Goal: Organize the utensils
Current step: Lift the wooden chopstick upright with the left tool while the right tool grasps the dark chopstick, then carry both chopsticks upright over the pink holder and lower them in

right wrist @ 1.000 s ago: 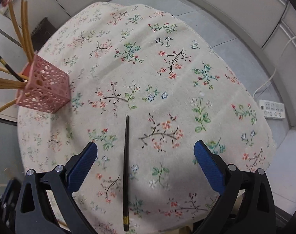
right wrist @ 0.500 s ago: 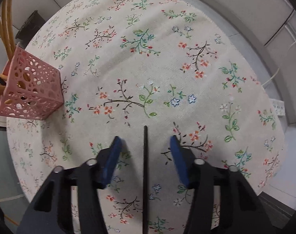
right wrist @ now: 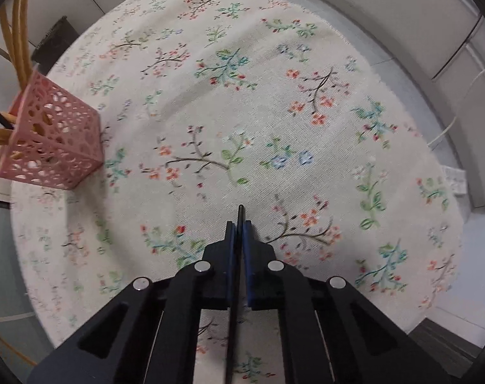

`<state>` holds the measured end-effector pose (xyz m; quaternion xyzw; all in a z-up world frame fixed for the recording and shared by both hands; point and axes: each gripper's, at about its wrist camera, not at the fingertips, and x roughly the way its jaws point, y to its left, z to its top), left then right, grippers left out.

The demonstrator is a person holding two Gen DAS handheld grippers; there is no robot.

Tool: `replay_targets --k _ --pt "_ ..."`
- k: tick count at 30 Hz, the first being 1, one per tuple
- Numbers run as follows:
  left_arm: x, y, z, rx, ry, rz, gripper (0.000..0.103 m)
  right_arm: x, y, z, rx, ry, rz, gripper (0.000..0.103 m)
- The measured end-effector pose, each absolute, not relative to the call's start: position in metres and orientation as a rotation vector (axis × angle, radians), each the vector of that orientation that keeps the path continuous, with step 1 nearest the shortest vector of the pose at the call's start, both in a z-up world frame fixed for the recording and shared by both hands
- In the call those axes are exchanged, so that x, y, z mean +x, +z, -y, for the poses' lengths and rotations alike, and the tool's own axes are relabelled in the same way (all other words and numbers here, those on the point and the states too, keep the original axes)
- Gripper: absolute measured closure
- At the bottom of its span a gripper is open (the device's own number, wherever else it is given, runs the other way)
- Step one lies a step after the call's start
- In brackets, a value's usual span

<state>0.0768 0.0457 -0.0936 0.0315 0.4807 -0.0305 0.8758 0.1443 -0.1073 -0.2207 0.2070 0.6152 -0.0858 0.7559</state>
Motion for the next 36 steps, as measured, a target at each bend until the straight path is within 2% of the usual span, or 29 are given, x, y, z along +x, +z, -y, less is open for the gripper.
replay_targets --k 6,15,22,30,36 --pt "0.07 -0.079 -0.045 0.048 -0.073 -0.953 0.099 0.113 -0.189 0.125 0.516 -0.095 -1.244 0.099" --pt "0.05 -0.057 -0.044 0.02 -0.124 -0.9 0.099 0.06 -0.105 0.13 0.435 0.05 -1.043 0.099" --pt "0.032 -0.034 -0.036 0.007 -0.142 -0.835 0.099 0.031 -0.072 0.134 0.399 0.129 -1.0 0.099" --pt "0.03 -0.013 -0.029 0.004 -0.144 -0.812 0.099 0.025 -0.024 0.145 0.379 0.155 -0.927 0.098" --pt "0.042 0.025 -0.028 0.005 -0.154 -0.781 0.099 0.039 0.015 0.167 0.424 0.155 -0.86 0.098"
